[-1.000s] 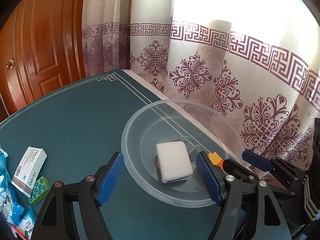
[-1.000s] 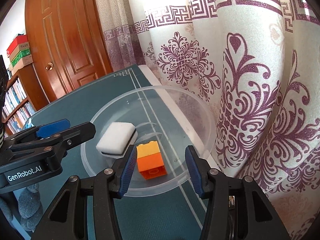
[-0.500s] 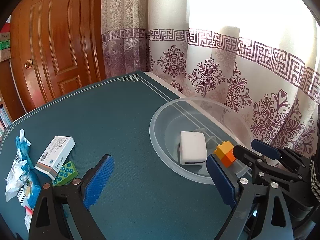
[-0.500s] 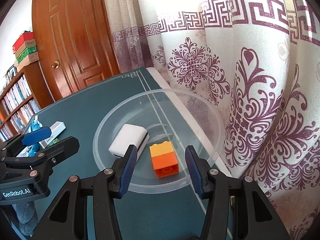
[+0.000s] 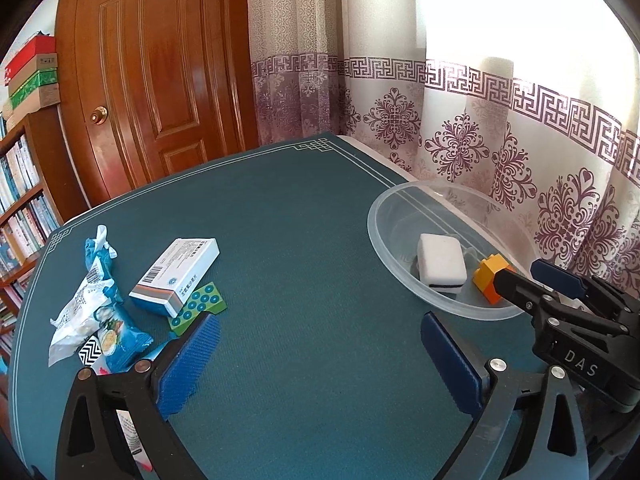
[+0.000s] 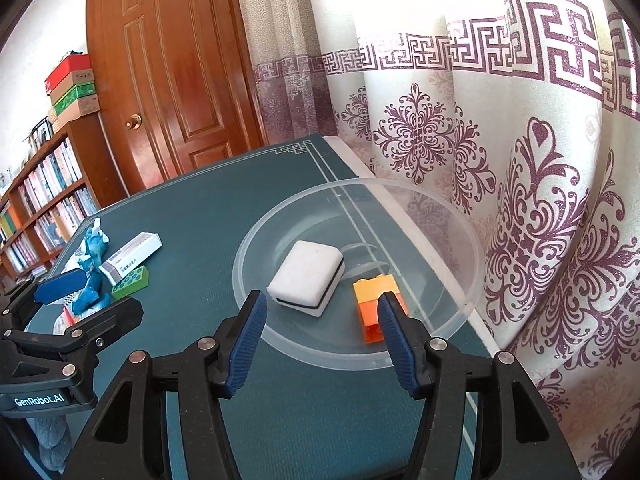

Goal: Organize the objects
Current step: 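Release the white sponge into the clear bowl with the left tool, then move the left tool to the red-white snack bag and grasp it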

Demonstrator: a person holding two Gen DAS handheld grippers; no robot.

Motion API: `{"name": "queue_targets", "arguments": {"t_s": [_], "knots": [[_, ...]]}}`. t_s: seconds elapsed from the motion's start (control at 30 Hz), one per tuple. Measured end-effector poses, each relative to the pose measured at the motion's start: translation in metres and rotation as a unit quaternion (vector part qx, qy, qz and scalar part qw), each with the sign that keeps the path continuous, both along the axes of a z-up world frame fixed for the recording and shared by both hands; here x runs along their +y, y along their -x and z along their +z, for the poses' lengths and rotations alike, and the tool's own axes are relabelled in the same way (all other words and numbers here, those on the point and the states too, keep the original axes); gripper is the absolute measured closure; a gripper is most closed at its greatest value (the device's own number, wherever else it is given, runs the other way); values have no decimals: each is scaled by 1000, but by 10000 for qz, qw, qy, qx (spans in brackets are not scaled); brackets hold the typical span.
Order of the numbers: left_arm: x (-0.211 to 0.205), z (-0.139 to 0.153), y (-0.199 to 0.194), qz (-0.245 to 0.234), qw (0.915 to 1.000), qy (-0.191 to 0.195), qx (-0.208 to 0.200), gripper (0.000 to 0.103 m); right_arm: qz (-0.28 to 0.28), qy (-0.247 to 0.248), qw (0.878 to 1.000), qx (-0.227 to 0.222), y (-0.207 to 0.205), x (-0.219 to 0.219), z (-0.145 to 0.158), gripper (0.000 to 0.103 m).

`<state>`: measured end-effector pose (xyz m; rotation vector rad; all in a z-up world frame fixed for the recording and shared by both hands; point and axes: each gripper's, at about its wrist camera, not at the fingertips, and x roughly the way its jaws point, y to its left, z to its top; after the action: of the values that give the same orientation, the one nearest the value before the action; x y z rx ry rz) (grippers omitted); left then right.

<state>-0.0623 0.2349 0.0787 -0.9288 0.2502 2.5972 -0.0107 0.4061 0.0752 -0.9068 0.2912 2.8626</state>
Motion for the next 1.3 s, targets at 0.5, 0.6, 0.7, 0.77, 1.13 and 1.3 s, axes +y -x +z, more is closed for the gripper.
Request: {"name": "queue_targets", "arguments": {"t_s": [0.5, 0.6, 0.7, 0.77, 1.13, 1.3], "knots": [[-50, -6, -8, 471, 9989, 18, -3, 1, 494, -7, 9985, -230, 2, -50, -15, 42], [-61, -7, -9, 545, 9985, -17, -28, 1, 586, 7, 9979, -286, 3, -60, -18, 42], [-74, -8, -10, 633, 9980, -64, -48, 1, 667, 29, 9972, -351, 4, -70, -21, 42], [-85, -10, -10, 713, 9974, -87, -64, 1, 719, 51, 9966, -408, 5, -76, -25, 42], [-148, -25, -10, 1286, 9914, -87, -234, 1, 1026, 86, 9924, -667, 12, -113, -39, 41], [-166, -39, -3, 1426, 9890, -47, -396, 1, 1184, 47, 9901, -749, 14, -128, -41, 41]]}}
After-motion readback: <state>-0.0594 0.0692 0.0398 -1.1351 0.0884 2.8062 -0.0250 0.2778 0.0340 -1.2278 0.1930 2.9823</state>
